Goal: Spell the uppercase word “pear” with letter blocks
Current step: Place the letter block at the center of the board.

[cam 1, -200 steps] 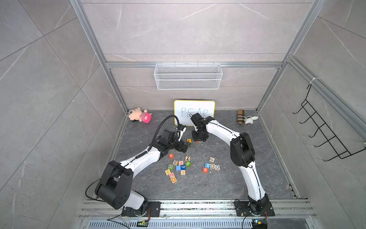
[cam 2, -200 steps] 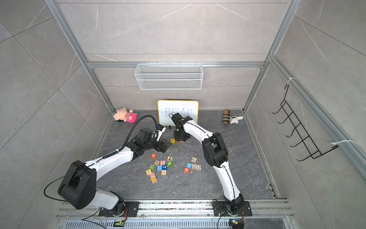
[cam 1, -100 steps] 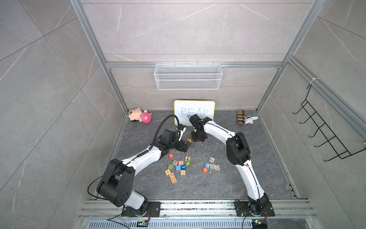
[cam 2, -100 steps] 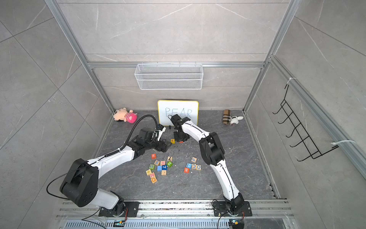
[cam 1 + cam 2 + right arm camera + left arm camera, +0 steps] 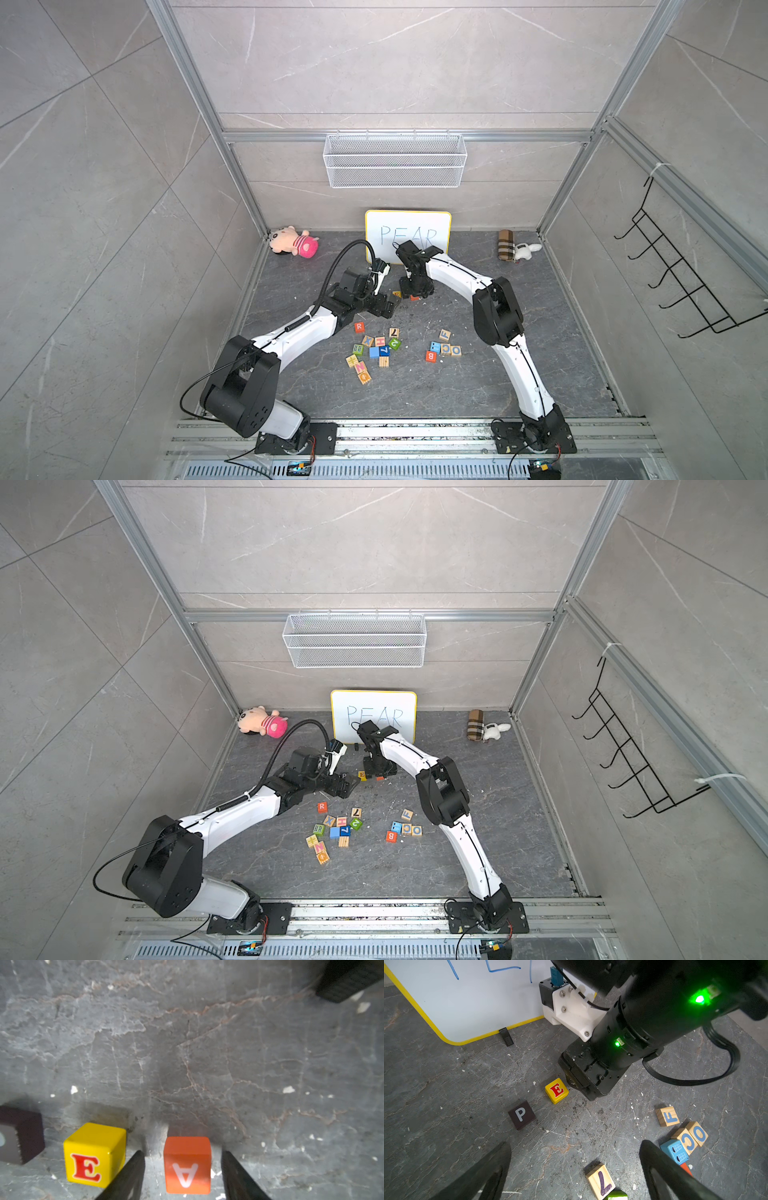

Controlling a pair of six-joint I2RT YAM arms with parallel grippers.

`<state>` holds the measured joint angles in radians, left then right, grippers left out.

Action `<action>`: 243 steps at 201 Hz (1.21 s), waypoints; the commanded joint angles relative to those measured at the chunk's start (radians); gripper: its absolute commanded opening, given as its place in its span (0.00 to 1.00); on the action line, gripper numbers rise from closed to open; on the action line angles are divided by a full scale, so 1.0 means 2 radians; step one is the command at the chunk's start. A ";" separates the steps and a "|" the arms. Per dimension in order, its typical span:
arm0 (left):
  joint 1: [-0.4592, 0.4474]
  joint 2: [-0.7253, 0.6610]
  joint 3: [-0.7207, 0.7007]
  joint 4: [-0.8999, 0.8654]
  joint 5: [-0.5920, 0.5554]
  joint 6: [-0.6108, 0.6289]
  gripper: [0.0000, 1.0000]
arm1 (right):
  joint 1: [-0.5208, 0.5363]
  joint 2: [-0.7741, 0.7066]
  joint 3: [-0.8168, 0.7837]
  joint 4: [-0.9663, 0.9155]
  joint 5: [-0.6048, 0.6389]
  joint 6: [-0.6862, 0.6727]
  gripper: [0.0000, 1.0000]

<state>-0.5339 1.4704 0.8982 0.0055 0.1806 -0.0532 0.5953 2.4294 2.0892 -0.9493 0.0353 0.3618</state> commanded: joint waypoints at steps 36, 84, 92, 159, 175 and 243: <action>0.002 -0.019 0.006 0.009 -0.004 0.003 0.99 | 0.004 -0.027 -0.043 -0.003 0.045 0.003 0.69; 0.002 -0.019 0.006 0.010 0.001 0.002 0.99 | 0.001 -0.028 -0.044 -0.014 0.063 0.012 0.69; 0.002 -0.019 0.006 0.010 0.002 0.001 0.99 | 0.000 -0.030 -0.044 -0.015 0.064 0.012 0.69; 0.002 -0.027 -0.002 0.008 -0.003 0.004 0.99 | -0.008 -0.062 -0.080 -0.005 0.072 0.003 0.69; 0.002 -0.028 0.000 0.008 -0.002 0.004 0.99 | -0.013 -0.067 -0.088 -0.005 0.076 0.000 0.69; 0.002 -0.026 0.001 0.009 -0.001 0.003 0.99 | -0.042 -0.070 -0.095 0.006 0.083 -0.007 0.68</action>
<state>-0.5339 1.4479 0.8974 0.0048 0.1833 -0.0528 0.5266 2.3165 1.8996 -0.9371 0.1730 0.3645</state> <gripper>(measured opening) 0.993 0.686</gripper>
